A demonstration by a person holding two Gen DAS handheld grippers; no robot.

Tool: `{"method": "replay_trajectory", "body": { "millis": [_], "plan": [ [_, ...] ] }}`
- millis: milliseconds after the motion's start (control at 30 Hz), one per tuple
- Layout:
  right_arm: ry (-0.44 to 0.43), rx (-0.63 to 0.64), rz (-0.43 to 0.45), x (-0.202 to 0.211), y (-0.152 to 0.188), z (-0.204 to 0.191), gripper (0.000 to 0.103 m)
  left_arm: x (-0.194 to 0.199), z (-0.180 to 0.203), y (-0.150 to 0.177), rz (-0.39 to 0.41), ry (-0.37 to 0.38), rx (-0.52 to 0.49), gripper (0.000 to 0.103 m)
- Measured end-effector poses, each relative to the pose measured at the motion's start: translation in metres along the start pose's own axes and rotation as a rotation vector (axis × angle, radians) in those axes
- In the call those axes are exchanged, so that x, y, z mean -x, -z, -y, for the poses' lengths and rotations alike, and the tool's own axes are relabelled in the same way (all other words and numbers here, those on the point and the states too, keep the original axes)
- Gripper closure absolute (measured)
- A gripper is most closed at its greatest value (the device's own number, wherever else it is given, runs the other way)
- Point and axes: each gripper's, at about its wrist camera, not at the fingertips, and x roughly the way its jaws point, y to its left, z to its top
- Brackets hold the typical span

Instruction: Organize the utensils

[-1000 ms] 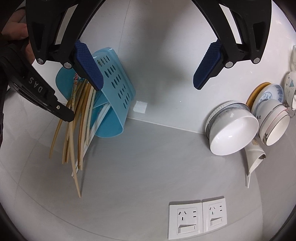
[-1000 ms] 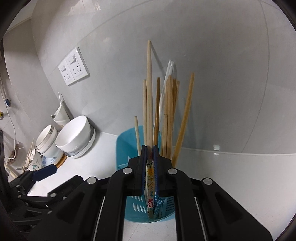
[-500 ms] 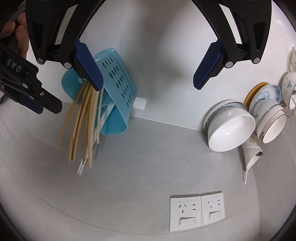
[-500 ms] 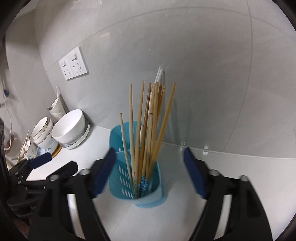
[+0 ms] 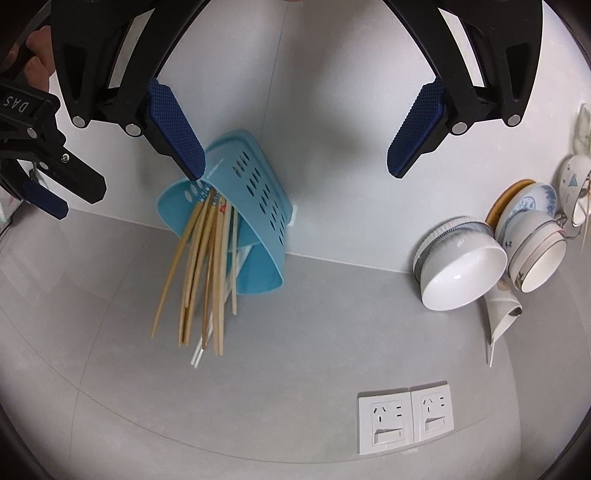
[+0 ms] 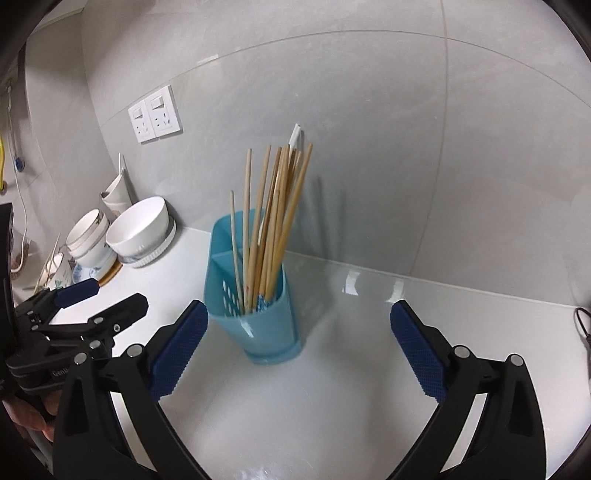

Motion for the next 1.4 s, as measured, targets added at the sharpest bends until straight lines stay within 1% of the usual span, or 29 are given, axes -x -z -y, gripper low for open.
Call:
{"method": "replay_trajectory", "body": {
  "millis": [233, 400, 1400],
  "plan": [
    [0.009, 0.01, -0.02, 0.009, 0.013, 0.007, 0.008, 0.01, 0.008, 0.017, -0.023, 0.006, -0.004, 0.006],
    [0.017, 0.011, -0.025, 0.01, 0.016, 0.009, 0.008, 0.013, 0.01, 0.024, -0.03, 0.009, -0.001, 0.006],
    [0.039, 0.01, -0.076, 0.0, 0.019, 0.012, 0.008, 0.013, 0.019, 0.021, -0.014, 0.021, -0.027, 0.006]
  ]
}}
